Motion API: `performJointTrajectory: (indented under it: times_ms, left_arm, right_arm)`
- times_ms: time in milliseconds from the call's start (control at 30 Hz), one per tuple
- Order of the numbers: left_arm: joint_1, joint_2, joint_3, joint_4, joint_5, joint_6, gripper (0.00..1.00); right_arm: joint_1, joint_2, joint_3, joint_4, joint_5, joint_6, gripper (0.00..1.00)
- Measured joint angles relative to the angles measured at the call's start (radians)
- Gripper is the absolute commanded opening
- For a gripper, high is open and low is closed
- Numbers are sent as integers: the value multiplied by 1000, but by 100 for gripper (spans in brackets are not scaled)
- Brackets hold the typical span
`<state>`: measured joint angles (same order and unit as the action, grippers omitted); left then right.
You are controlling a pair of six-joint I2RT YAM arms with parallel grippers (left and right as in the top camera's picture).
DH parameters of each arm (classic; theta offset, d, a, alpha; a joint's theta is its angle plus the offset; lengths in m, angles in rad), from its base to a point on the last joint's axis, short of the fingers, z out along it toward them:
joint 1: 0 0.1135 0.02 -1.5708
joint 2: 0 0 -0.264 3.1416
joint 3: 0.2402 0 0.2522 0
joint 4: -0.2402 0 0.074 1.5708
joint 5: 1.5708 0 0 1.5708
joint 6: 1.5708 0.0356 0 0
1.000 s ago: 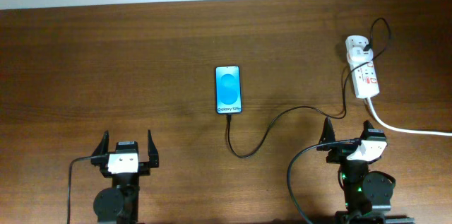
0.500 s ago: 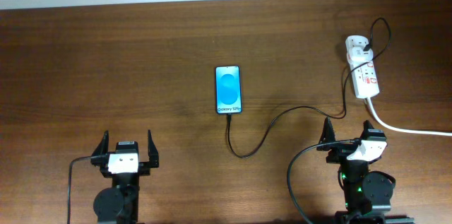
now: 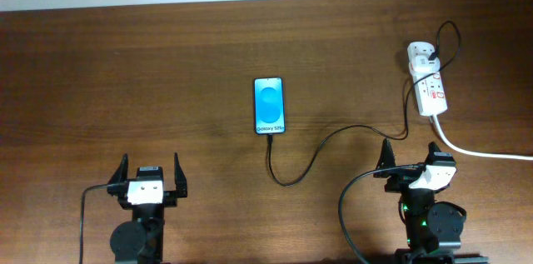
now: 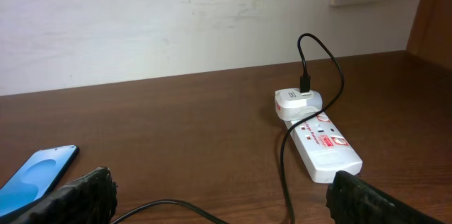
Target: Plug charger to phone and switch on socket
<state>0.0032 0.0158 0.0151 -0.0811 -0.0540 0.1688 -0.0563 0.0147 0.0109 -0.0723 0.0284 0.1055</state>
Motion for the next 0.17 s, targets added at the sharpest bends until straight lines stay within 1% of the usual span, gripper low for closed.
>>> performJointTrajectory:
  times_ms: [167]
  left_arm:
    - [0, 0, 0, 0, 0, 0, 99]
  right_arm:
    - [0, 0, 0, 0, 0, 0, 98]
